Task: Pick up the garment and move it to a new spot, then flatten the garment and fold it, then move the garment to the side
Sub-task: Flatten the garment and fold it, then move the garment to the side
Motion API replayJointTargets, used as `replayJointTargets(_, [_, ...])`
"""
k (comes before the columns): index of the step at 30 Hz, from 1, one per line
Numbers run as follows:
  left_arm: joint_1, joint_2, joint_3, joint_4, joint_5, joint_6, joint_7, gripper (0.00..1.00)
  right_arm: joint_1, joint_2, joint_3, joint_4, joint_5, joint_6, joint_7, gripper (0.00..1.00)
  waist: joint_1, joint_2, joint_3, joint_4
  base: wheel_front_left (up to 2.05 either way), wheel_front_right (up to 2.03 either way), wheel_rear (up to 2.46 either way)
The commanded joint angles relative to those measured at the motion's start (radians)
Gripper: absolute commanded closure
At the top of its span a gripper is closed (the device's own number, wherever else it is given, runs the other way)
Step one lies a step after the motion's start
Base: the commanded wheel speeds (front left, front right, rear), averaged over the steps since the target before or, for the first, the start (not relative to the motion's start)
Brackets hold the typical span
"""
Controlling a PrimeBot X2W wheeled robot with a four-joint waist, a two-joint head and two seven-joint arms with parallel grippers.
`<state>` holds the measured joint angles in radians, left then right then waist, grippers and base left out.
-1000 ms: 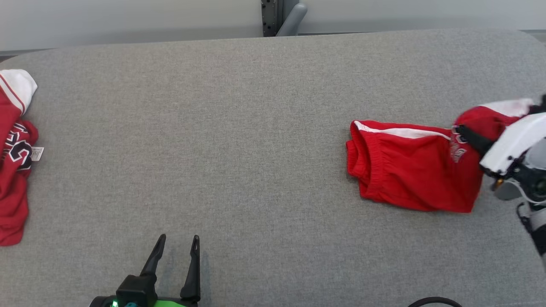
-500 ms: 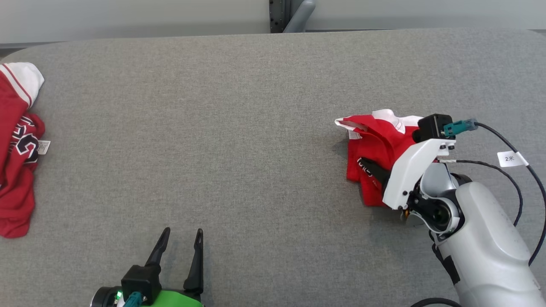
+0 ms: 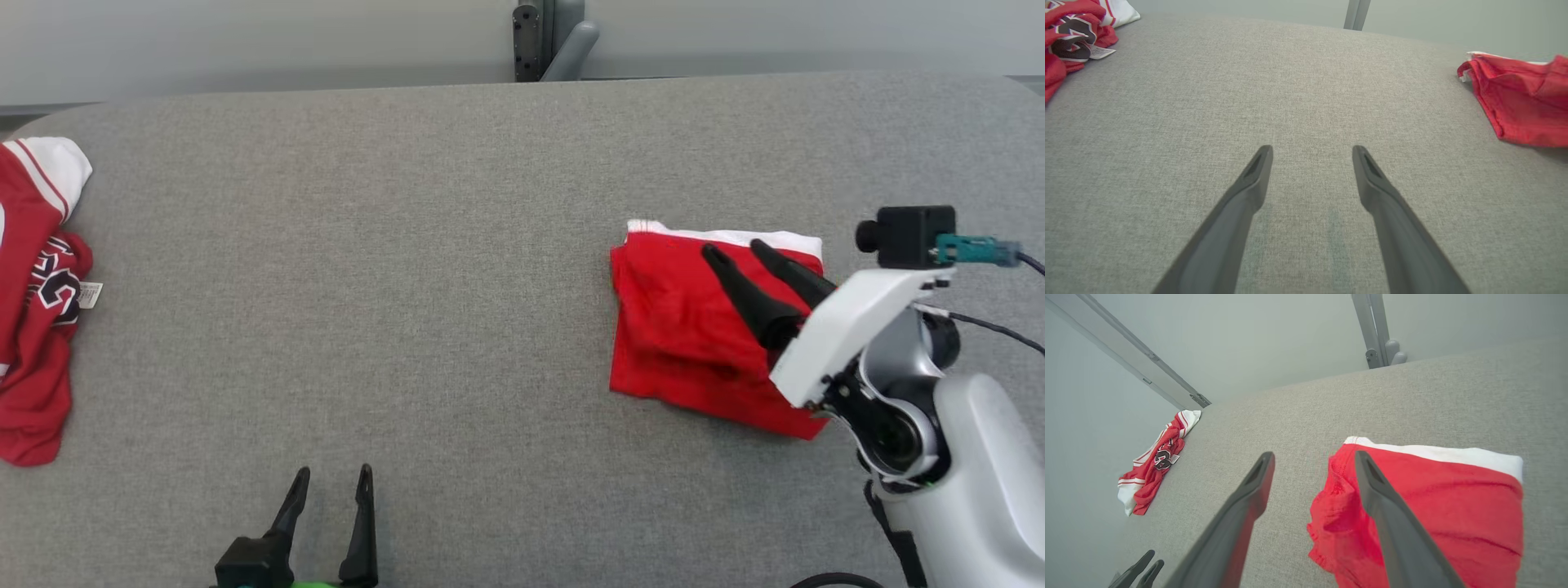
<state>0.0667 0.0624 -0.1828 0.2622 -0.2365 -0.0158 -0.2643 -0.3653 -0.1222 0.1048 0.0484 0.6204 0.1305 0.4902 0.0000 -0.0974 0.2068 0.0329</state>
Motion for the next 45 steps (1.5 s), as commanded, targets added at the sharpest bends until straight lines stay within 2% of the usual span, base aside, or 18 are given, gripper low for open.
replayJointTargets(1, [0.030, -0.002, 0.014, -0.008, -0.004, 0.005, 0.000, 0.00, 0.063, -0.026, -0.025, -0.070, -0.006, 0.000, -0.014, 0.00, 0.0000, -0.0001, -0.023, -0.016, 0.00, 0.00, 0.00])
replayJointTargets(5, [0.062, -0.005, 0.033, -0.023, -0.005, 0.009, 0.000, 0.00, 0.186, -0.068, -0.111, -0.199, -0.049, 0.000, -0.082, 0.00, 0.0000, -0.0001, -0.047, -0.028, 0.00, 0.00, 0.00])
replayJointTargets(8, [0.082, -0.008, 0.037, -0.036, -0.005, 0.014, 0.000, 0.00, 0.269, -0.085, -0.197, -0.207, -0.101, 0.000, -0.191, 0.00, 0.0000, -0.0001, -0.066, -0.036, 0.00, 0.00, 0.00])
replayJointTargets(14, [0.105, -0.010, 0.033, -0.063, 0.003, 0.013, 0.000, 0.00, 0.398, -0.110, -0.273, -0.070, -0.295, 0.000, -0.490, 0.00, 0.0000, -0.0001, -0.107, -0.041, 0.00, 0.00, 0.00])
replayJointTargets(16, [0.101, -0.011, 0.034, -0.071, 0.006, 0.006, 0.000, 0.00, 0.430, -0.098, -0.285, 0.002, -0.335, 0.000, -0.590, 0.00, 0.0000, -0.0001, -0.116, -0.037, 0.00, 0.00, 0.00])
replayJointTargets(20, [0.095, -0.011, 0.033, -0.082, 0.025, 0.002, 0.000, 0.00, 0.468, -0.093, -0.308, 0.144, -0.427, 0.000, -0.731, 0.00, 0.0000, -0.0001, -0.134, -0.025, 0.00, 0.00, 0.00])
replayJointTargets(23, [0.099, -0.011, 0.032, -0.092, 0.029, -0.001, 0.000, 0.00, 0.477, -0.068, -0.339, 0.193, -0.461, 0.000, -0.751, 0.00, 0.0000, -0.0001, -0.144, -0.019, 0.00, 0.00, 0.00])
replayJointTargets(32, [0.120, -0.011, 0.035, -0.107, 0.033, 0.014, 0.000, 0.00, 0.535, 0.033, -0.403, 0.093, -0.574, 0.000, -0.755, 0.00, 0.0000, -0.0001, -0.155, -0.020, 0.00, 0.00, 0.00])
replayJointTargets(37, [0.124, -0.011, 0.044, -0.103, 0.039, 0.007, 0.000, 0.00, 0.535, 0.050, -0.385, 0.093, -0.585, 0.000, -0.755, 0.00, 0.0000, -0.0001, -0.151, -0.022, 0.00, 0.00, 0.00])
replayJointTargets(39, [0.120, -0.011, 0.045, -0.101, 0.039, 0.006, 0.000, 0.00, 0.513, 0.055, -0.375, 0.101, -0.565, 0.000, -0.755, 0.00, 0.0000, -0.0001, -0.147, -0.020, 0.00, 0.00, 0.00])
replayJointTargets(41, [0.116, -0.011, 0.046, -0.098, 0.034, 0.008, 0.000, 0.00, 0.495, 0.061, -0.347, 0.177, -0.498, 0.000, -0.753, 0.00, 0.0000, -0.0001, -0.142, -0.021, 0.00, 0.00, 0.00])
replayJointTargets(45, [0.106, -0.011, 0.037, -0.089, 0.028, 0.005, 0.000, 0.00, 0.360, -0.007, -0.244, 0.289, -0.357, -0.001, -0.724, 0.00, 0.0000, -0.0001, -0.122, -0.023, 0.00, 0.00, 0.00])
